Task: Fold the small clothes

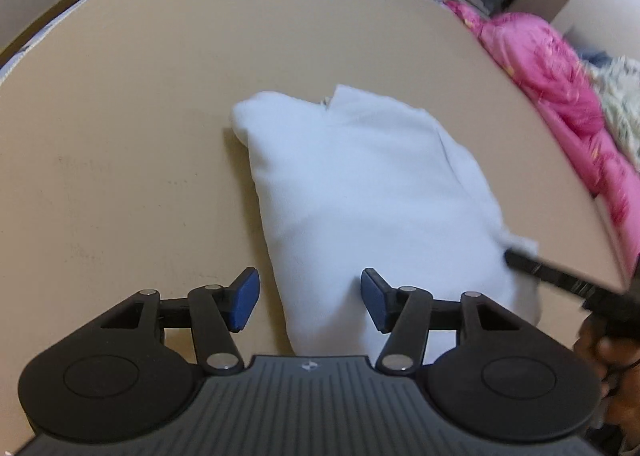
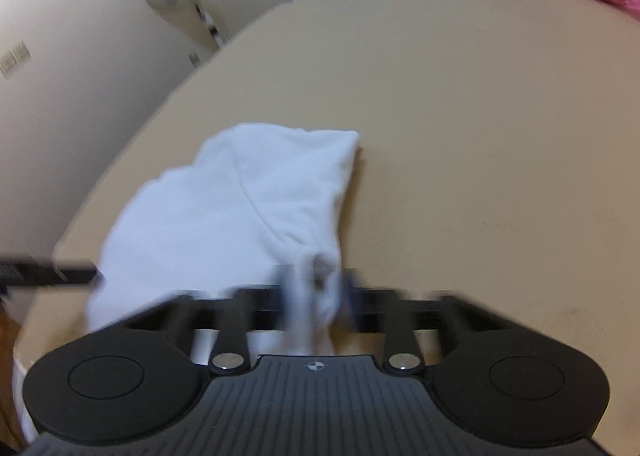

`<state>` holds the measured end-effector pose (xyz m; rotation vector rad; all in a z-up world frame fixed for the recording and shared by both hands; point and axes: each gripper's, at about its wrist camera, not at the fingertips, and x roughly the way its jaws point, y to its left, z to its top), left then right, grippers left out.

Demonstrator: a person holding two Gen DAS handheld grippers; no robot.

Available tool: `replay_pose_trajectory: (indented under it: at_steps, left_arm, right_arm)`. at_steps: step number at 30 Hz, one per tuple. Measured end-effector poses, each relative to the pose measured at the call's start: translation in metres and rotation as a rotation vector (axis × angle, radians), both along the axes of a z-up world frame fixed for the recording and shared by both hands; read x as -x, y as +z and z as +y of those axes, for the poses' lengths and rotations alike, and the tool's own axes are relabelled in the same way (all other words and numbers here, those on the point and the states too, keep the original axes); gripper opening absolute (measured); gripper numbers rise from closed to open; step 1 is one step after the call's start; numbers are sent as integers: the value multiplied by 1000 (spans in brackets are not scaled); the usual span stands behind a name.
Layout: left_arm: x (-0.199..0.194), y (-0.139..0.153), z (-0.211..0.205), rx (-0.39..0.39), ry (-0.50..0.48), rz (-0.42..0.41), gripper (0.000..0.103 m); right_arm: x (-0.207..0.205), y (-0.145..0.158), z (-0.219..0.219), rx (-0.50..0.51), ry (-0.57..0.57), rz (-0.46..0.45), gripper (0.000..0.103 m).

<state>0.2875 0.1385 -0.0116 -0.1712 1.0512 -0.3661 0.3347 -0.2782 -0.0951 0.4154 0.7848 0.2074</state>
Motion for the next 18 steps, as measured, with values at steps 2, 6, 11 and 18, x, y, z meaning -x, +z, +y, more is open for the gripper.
replay_pose_trajectory:
  at_steps: [2, 6, 11, 18]
  left_arm:
    - [9, 14, 0, 10, -11, -59, 62]
    - [27, 11, -18, -71, -119, -85, 62]
    - [48, 4, -39, -255, -207, -140, 62]
    - [63, -9, -37, -320, -192, -94, 66]
  right_arm:
    - [14, 10, 0, -47, -29, -39, 8]
    - [11, 8, 14, 59, -31, 7, 10]
    - [19, 10, 20, 100, -77, 16, 30]
    - [32, -2, 25, 348, -15, 128, 23]
